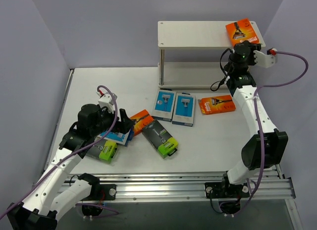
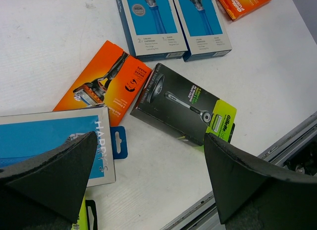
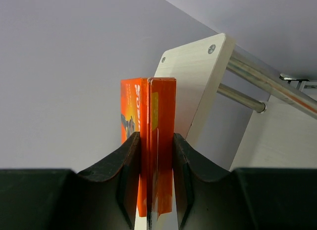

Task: Place and organize the shaving razors onto the shelf
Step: Place the shaving razor onto shelf

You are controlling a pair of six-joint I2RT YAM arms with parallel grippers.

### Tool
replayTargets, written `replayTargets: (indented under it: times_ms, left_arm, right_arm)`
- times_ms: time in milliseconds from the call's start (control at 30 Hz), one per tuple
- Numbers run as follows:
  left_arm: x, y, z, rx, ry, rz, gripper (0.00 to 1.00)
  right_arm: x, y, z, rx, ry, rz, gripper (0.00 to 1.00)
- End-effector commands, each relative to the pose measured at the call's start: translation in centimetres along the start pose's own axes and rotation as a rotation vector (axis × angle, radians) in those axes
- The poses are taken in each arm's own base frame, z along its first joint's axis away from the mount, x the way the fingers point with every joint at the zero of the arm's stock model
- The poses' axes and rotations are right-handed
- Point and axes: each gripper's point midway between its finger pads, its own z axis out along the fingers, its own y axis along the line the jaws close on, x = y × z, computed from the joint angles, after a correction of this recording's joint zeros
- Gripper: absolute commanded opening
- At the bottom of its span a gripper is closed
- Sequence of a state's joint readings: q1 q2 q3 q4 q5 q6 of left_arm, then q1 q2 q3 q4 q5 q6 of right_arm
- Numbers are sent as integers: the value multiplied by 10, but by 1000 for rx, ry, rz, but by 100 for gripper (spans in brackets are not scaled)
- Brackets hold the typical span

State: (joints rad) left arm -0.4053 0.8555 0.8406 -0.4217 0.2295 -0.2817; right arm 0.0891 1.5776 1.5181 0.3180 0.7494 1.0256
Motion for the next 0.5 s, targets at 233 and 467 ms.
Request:
replayTargets:
  times_ms: [233, 467]
  left_arm:
    - [-11, -3, 5, 12, -19, 0, 97]
    - [-12, 0, 8, 6, -15, -9, 98]
  right_arm:
    - [-6, 6, 28, -1, -74, 101, 11]
    - [-4, 6, 36, -18, -42, 81, 49]
